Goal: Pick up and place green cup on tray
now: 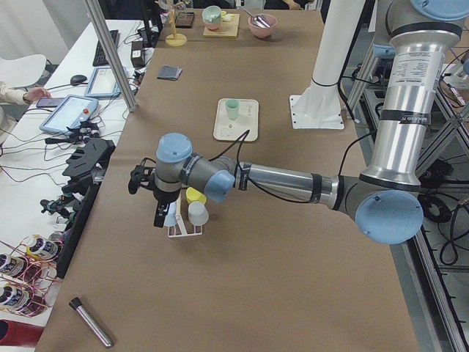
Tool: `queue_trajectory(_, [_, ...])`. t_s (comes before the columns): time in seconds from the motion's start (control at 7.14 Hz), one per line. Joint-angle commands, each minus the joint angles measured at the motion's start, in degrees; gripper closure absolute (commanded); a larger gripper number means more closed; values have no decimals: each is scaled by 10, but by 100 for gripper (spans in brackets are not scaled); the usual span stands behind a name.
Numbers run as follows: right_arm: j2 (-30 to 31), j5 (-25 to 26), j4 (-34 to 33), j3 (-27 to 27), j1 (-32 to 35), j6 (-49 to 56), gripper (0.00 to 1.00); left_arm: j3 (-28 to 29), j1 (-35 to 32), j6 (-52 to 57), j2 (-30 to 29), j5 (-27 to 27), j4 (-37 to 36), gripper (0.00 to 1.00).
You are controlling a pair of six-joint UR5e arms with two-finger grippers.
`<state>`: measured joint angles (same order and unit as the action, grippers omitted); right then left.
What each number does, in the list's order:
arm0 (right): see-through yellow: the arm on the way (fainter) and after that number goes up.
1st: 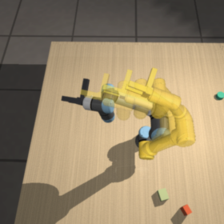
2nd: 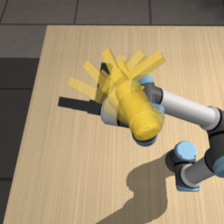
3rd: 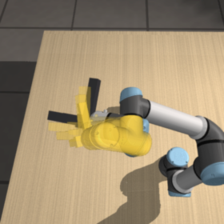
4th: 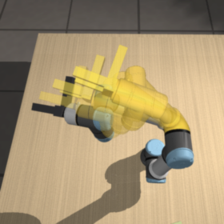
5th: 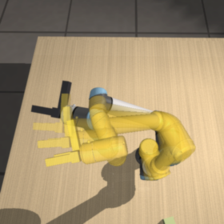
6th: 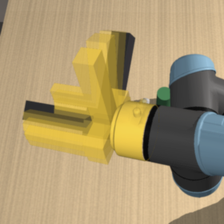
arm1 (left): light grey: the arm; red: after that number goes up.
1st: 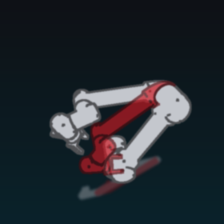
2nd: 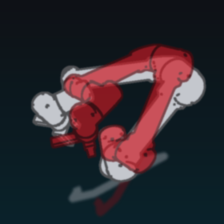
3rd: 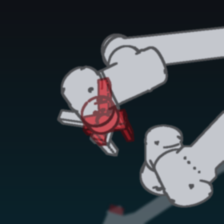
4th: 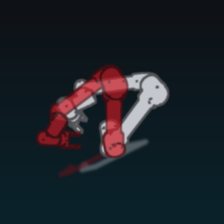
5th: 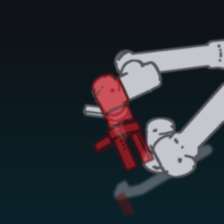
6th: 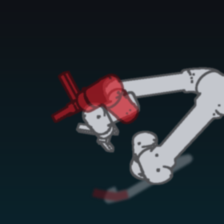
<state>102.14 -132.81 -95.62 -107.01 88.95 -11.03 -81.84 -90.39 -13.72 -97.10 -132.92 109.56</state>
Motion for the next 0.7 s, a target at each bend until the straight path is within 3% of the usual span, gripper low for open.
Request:
queue_trajectory(0.0, [0,-1,0,-1,0,0,0,34,-42,26,-2,-66,-94,1])
queue_trajectory(0.14, [1,-2,0,-1,1,0,0,11,-42,26,-3,-71,-139,1])
queue_trajectory(0.56, [0,-2,1,-2,0,0,0,-30,-41,28,30,-69,-139,1])
